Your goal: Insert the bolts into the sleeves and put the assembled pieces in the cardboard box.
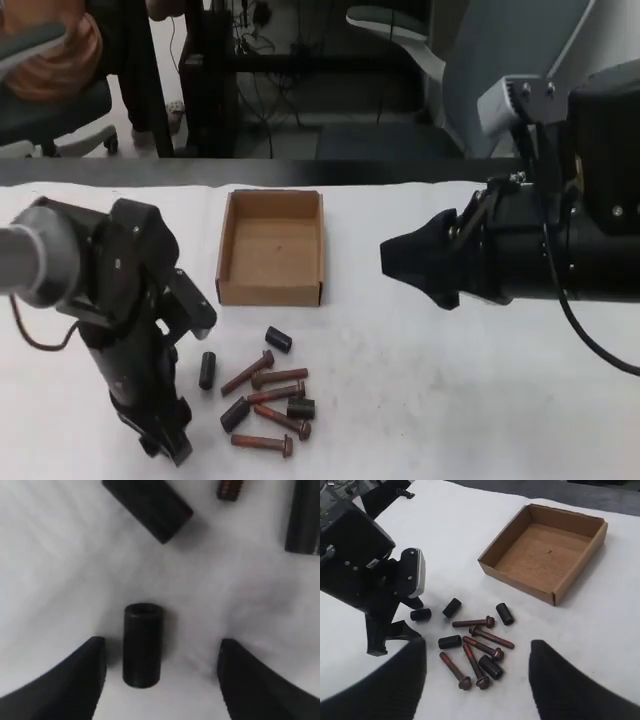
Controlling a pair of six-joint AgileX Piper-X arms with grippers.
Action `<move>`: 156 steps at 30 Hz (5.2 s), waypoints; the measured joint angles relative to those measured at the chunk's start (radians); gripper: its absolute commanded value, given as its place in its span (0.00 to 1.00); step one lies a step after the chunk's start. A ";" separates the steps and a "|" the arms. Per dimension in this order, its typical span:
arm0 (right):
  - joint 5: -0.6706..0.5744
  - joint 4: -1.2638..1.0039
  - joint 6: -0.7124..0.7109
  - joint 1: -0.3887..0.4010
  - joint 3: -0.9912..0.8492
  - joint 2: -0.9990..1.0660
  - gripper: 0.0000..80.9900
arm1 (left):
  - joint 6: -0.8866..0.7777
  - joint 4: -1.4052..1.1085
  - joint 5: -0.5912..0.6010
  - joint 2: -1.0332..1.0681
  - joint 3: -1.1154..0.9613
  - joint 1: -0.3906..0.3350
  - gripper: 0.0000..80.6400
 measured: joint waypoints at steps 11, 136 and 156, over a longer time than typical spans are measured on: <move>0.373 -0.040 0.492 0.321 0.018 0.130 0.70 | -0.235 0.067 0.053 -0.060 -0.006 0.003 0.02; 0.350 -0.615 -0.286 0.387 0.153 0.218 0.01 | -0.681 -1.294 -0.144 -0.671 0.835 -0.584 0.02; 0.315 -0.692 -0.380 0.393 0.153 0.243 0.01 | -0.824 -1.932 -0.269 -0.163 0.820 -0.581 0.02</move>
